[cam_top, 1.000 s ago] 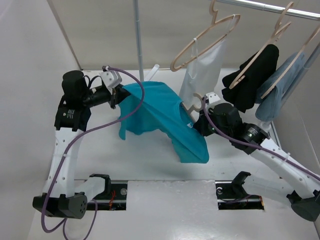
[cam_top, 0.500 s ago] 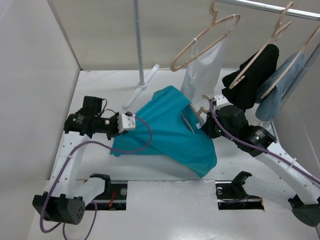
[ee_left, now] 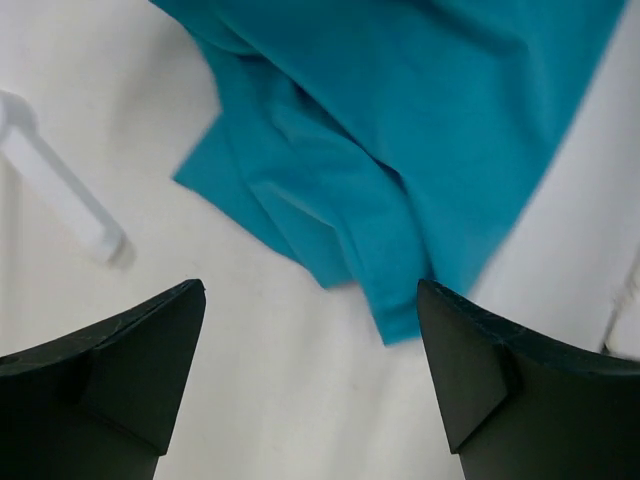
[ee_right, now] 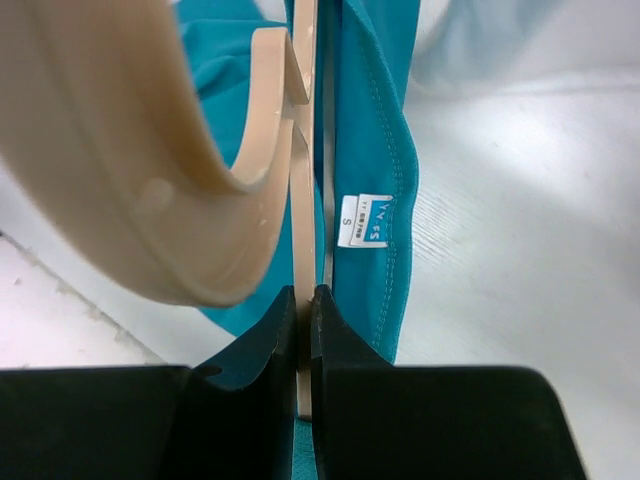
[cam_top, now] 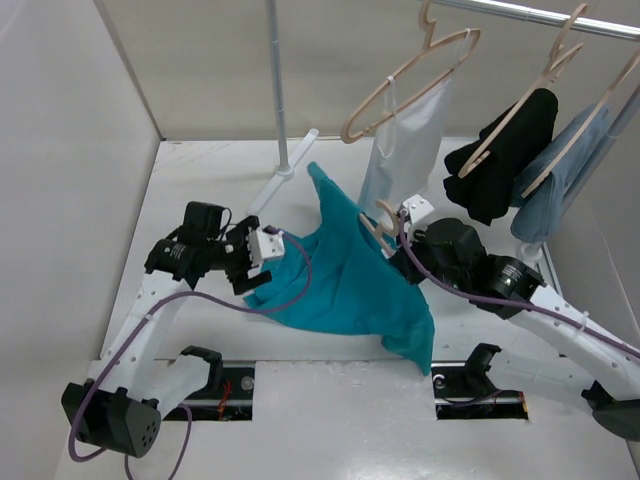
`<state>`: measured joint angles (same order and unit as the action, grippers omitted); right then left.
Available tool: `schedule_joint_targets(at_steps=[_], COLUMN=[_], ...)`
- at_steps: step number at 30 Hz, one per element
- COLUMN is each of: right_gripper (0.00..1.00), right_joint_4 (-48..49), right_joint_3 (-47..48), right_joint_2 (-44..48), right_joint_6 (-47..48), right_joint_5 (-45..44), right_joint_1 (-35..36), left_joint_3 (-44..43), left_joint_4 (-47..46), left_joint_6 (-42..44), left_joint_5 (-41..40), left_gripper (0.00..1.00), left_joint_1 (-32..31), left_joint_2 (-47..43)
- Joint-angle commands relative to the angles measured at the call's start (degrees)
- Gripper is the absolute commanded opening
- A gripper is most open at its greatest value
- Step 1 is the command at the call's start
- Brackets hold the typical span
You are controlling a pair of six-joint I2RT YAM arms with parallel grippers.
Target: Place the t-shirt on the hanger
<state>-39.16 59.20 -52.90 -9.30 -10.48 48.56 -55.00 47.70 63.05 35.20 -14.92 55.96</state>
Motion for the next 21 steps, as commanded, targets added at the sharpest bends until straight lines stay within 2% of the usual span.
schedule_joint_targets(at_steps=[1,3,6,8,11,12,13,14,16,19,21], right_gripper=[0.0,0.0,0.0,0.0,0.0,0.0,0.0,0.0,0.0,0.0,0.0], right_joint_4=[7.16,7.96,8.48,9.27,10.94,10.94,10.94,10.94,10.94,10.94,10.94], right_joint_3=[2.94,3.55,4.26,4.78,6.53,7.06,7.68,8.82,9.61,10.84,12.77], right_joint_2=[0.7,0.18,-1.23,-2.63,-4.22,-5.27,-5.8,-6.5,-6.51,-7.91,-8.96], right_joint_6=[5.59,6.83,8.67,10.61,12.37,13.07,13.08,14.38,15.01,15.01,13.97], right_joint_5=[3.7,5.21,6.95,8.28,10.13,10.13,10.13,9.61,9.6,9.6,8.73], right_joint_1=[2.68,4.96,6.81,8.57,9.72,9.72,9.72,9.72,9.72,9.72,9.72], left_joint_3=[-2.47,-2.48,-3.09,-5.27,-11.07,-16.14,-18.54,-22.74,-24.88,-24.28,-22.79], left_joint_4=[-16.83,-23.16,-28.87,-29.77,-21.81,-17.6,-8.42,-3.2,6.56,6.53,-1.08], left_joint_6=[-14.96,-15.59,-11.48,-10.14,-3.05,0.12,3.71,12.8,19.37,20.1,13.9], left_joint_5=[2.67,7.15,13.02,15.5,19.81,20.51,21.22,21.23,20.53,20.52,21.05], left_gripper=[0.84,0.84,0.84,0.91,0.94,0.95,0.97,0.97,1.0,1.0,1.0], left_joint_1=[0.24,0.24,0.24,0.24,-0.46,-0.46,-0.46,-0.99,-0.99,-2.12,-3.53], left_joint_2=[-1.2,-4.36,-8.67,-9.21,-4.48,-2.55,1.3,3.25,7.64,8.28,6.45])
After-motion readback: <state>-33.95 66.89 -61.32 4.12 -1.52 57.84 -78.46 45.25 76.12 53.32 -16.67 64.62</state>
